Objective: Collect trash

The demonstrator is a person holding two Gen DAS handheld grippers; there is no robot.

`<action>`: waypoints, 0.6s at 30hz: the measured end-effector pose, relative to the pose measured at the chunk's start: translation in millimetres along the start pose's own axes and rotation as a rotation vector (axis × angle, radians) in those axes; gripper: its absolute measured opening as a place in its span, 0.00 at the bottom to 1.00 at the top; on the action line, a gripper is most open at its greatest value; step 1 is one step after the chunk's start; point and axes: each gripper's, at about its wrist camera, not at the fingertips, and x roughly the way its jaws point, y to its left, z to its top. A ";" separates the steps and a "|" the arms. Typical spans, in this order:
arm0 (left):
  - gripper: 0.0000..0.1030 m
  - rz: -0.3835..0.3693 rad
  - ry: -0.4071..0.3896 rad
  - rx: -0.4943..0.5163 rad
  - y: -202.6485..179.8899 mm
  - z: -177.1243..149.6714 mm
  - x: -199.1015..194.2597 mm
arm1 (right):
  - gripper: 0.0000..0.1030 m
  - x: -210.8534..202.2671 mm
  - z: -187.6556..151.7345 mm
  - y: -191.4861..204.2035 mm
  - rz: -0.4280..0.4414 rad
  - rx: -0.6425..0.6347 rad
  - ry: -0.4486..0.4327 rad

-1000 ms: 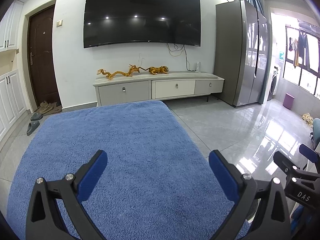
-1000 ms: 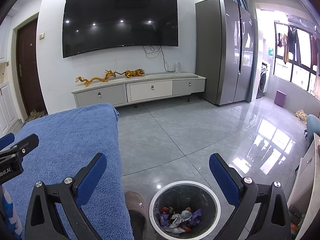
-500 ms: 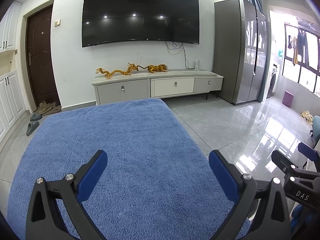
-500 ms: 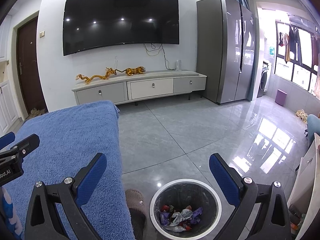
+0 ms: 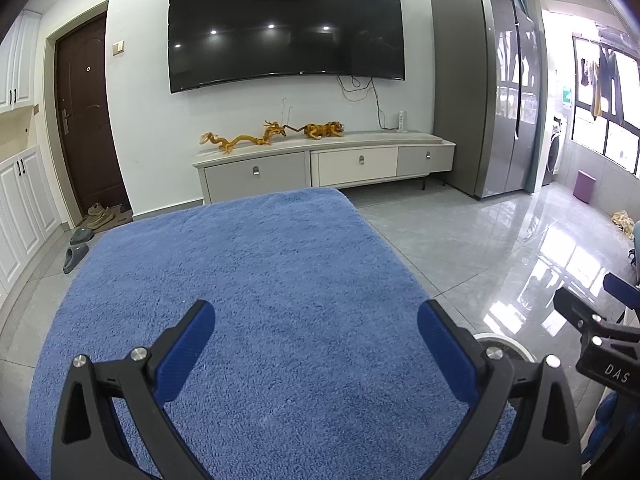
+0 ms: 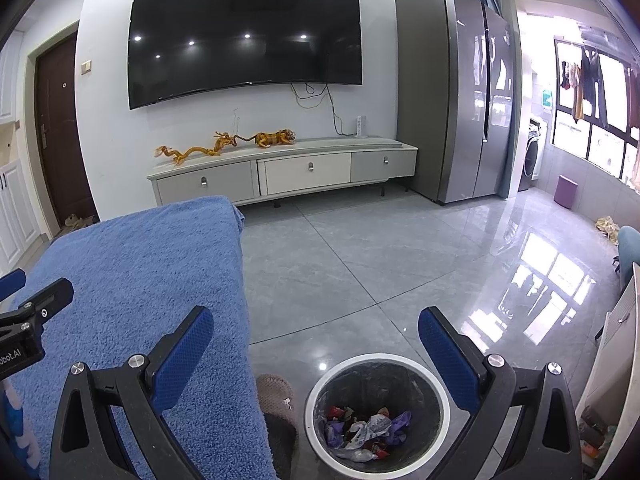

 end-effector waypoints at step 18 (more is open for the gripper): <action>0.99 -0.009 0.010 0.038 -7.0 -4.6 -1.2 | 1.00 2.8 -2.8 -0.2 0.006 0.014 0.012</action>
